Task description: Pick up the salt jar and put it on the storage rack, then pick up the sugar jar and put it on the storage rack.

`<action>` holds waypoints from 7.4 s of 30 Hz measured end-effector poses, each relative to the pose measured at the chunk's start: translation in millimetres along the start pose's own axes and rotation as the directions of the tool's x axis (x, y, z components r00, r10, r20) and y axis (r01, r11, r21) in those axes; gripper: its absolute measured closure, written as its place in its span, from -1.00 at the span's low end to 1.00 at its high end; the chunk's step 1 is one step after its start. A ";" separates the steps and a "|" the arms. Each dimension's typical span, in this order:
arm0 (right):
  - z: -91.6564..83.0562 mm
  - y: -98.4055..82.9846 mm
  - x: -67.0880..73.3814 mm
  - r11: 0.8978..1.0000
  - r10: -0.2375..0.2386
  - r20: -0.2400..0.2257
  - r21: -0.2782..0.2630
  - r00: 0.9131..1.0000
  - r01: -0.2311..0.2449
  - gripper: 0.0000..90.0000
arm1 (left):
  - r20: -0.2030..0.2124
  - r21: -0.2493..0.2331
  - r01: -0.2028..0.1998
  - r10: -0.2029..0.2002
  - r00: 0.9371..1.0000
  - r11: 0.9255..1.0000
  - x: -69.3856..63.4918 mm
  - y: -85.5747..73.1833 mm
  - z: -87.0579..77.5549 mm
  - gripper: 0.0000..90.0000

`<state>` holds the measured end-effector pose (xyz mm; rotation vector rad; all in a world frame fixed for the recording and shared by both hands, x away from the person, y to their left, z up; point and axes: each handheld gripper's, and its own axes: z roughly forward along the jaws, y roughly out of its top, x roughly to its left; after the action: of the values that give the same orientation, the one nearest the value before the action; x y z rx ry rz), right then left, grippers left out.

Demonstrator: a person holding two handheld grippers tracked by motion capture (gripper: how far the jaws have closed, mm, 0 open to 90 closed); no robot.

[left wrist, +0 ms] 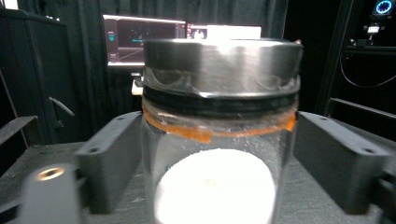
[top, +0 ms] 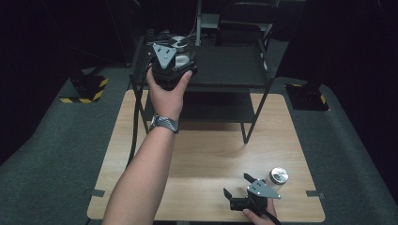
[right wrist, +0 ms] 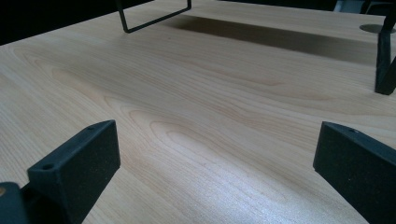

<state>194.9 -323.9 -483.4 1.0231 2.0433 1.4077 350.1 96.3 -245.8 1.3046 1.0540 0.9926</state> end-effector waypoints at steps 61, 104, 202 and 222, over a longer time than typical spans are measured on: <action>-0.8 0.0 5.2 1.000 -0.028 0.003 0.004 1.000 0.028 -0.99 | 0.127 -0.045 -0.016 0.022 0.992 0.999 26.6 -161.6 -167.6 -0.99; -3.7 -1.9 8.9 1.000 -0.030 0.014 -0.001 0.999 0.030 -0.99 | 0.074 0.374 -0.038 0.011 0.997 0.927 25.8 -243.5 -200.9 -0.99; -57.3 -30.6 -24.5 0.991 0.118 0.353 -0.101 0.928 -0.087 -0.33 | 0.190 0.448 -0.119 0.035 0.981 0.886 26.6 -231.9 -192.1 -0.99; -62.2 -12.7 -14.6 0.989 0.092 0.298 -0.138 0.950 -0.053 -0.32 | 0.200 0.453 -0.137 0.049 0.979 0.881 25.0 -230.8 -190.9 -0.99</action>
<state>155.4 -374.6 -472.5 1.1883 1.6877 1.3053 166.0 160.1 -474.6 1.8190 1.1340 0.6887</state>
